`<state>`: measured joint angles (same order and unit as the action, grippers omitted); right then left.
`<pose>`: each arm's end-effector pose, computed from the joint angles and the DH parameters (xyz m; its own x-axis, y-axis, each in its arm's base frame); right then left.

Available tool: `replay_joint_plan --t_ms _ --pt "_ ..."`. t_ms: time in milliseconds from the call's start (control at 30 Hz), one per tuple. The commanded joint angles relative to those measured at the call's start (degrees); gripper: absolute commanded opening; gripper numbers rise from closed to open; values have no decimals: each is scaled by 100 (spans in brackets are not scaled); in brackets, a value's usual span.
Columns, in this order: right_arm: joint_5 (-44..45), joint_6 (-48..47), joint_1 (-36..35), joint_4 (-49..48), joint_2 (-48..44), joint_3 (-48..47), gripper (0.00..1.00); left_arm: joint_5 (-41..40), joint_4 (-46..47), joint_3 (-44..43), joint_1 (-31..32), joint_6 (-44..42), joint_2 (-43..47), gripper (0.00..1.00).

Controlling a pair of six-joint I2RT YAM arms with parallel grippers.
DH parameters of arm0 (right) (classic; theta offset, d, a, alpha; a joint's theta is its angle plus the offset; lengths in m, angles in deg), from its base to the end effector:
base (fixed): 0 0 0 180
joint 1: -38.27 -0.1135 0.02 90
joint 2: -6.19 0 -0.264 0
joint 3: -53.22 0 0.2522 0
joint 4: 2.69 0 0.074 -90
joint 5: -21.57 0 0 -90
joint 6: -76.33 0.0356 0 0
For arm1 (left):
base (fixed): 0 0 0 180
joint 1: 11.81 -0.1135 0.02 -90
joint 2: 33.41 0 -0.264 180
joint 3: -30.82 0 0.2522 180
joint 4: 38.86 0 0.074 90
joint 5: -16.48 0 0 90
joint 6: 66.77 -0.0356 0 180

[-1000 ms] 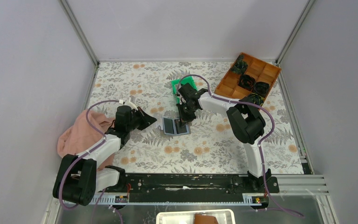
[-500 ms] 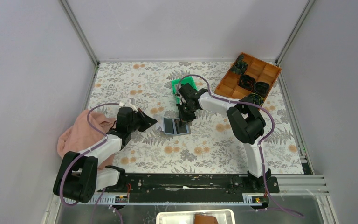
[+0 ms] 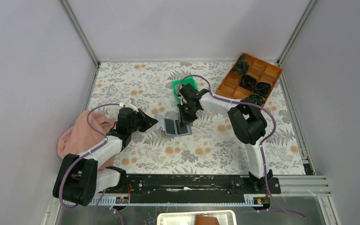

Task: Put the credit cards into the card holder
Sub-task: Turn over the card slot in the card holder.

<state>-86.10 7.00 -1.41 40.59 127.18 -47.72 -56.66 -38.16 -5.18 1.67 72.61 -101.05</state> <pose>0.3327 0.2901 0.1569 -0.8952 -0.3057 -0.3242 -0.4246 0.8061 0.4122 0.2183 -0.0629 0.1698 -0.6785 -0.5844 -0.4452 -0.0768 0.6591 -0.7481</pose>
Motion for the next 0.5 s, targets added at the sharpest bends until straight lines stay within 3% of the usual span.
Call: replay_joint_plan --t_ms 0,467 --pt "-73 -37 -4 73 100 69 0 -126 96 -14 32 -86 171 0" --pt "-92 -36 -3 58 77 107 0 -137 278 27 30 45 69 0"
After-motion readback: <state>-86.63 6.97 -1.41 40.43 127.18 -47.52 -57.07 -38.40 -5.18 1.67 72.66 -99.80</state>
